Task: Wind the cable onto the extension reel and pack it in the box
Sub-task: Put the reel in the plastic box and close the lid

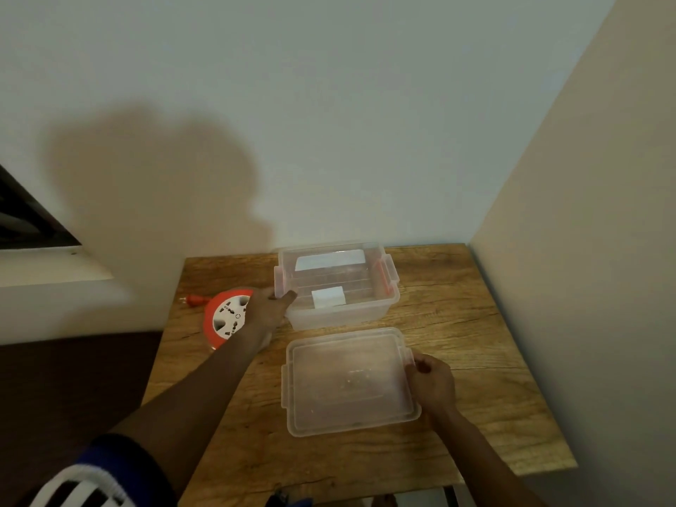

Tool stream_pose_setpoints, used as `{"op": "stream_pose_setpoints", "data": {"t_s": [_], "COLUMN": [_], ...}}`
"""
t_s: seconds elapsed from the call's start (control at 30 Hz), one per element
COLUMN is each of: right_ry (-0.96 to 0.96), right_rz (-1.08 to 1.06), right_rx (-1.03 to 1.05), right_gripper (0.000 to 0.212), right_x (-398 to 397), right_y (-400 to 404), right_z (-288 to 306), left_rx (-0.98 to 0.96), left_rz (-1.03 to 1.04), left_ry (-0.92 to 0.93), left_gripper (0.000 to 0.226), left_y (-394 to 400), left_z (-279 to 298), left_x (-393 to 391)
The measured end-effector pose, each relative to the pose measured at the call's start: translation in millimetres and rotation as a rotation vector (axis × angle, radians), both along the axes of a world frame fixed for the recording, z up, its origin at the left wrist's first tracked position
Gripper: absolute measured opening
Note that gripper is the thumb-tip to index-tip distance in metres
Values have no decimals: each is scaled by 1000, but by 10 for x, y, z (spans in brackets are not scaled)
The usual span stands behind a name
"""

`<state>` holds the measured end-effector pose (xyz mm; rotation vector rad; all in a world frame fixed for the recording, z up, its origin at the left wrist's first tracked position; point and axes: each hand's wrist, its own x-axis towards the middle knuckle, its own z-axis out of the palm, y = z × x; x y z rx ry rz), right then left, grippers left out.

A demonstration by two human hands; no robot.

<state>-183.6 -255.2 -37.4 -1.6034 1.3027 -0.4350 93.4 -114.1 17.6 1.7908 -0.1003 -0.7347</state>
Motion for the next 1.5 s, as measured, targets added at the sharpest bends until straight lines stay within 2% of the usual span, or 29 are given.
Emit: {"op": "stream_pose_setpoints", "data": {"t_s": [0.13, 0.23, 0.37, 0.43, 0.53, 0.63, 0.7, 0.77, 0.9, 1.07, 1.17, 1.3, 1.5], "right_ry": [69, 58, -5, -59, -117, -133, -195, -275, -322, -272, -248, -210, -181], "right_rz": [40, -13, -3, 75, 285, 501, 566, 598, 499, 324, 268, 236, 278], "right_rx": [-49, -101, -305, -311, -225, -119, 10, 97, 241, 497, 530, 622, 678], "right_gripper": [16, 24, 20, 21, 16, 16, 23, 25, 38, 53, 56, 52, 50], "right_x": [14, 26, 166, 301, 656, 1087, 1350, 1608, 1963, 2158, 2235, 2307, 2308], "right_y": [-3, -23, -4, 143, 427, 836, 1078, 1255, 1431, 1478, 1505, 1508, 1584], "right_z": [-88, -87, 30, 94, 222, 348, 424, 492, 527, 432, 374, 326, 354], "left_rx": [-5, -5, 26, 55, 142, 233, 366, 427, 462, 602, 710, 629, 390], "left_rz": [-27, -6, 108, 134, 147, 47, -78, -199, -389, -550, -573, -517, -269], "left_ry": [-21, -97, -236, -335, -438, -473, -540, -583, -582, -645, -668, -520, -305], "left_gripper": [40, 17, 27, 25, 19, 9, 24, 26, 25, 47, 57, 59, 42], "left_y": [52, 116, 296, 482, 692, 863, 939, 1007, 1079, 1116, 1187, 1246, 1489], "left_z": [-1, 12, 21, -20, -5, 24, 6, -21, -93, -231, -342, -411, -431], "left_x": [45, 101, 243, 317, 480, 643, 749, 840, 1013, 1159, 1194, 1180, 1156]}}
